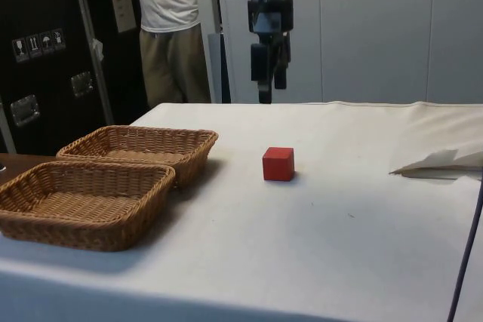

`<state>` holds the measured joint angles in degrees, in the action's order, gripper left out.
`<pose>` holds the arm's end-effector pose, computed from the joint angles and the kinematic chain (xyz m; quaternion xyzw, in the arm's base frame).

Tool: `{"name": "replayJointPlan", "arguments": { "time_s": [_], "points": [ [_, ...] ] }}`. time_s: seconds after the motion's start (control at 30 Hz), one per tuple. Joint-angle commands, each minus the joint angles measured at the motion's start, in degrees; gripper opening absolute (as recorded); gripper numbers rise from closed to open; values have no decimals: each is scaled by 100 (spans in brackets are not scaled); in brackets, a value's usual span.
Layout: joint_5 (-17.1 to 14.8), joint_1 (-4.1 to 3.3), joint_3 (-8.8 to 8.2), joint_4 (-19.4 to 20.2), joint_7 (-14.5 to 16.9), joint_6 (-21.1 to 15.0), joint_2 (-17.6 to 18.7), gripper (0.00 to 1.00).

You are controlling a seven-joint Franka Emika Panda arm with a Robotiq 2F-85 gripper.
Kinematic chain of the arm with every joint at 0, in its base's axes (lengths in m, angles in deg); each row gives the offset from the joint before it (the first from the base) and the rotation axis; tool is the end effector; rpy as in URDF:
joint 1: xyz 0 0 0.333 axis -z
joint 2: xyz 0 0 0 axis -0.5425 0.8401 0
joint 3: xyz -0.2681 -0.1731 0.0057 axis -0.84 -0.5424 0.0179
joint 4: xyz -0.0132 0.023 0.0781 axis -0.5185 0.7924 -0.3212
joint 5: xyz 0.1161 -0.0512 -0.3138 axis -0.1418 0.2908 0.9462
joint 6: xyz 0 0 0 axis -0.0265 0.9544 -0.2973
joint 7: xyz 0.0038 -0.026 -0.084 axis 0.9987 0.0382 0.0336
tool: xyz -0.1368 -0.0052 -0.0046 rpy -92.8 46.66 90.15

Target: Pick up the red cube and place it into the right basket.

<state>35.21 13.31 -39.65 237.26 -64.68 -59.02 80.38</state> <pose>0.4044 -0.0088 0.3275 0.9996 -0.0108 0.0261 0.0004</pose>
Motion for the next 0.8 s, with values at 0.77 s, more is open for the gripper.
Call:
{"name": "replayJointPlan", "arguments": {
  "time_s": [0.77],
  "points": [
    [-344, -46, 281, 223, 183, -1169, 968, 100]
  ]
}}
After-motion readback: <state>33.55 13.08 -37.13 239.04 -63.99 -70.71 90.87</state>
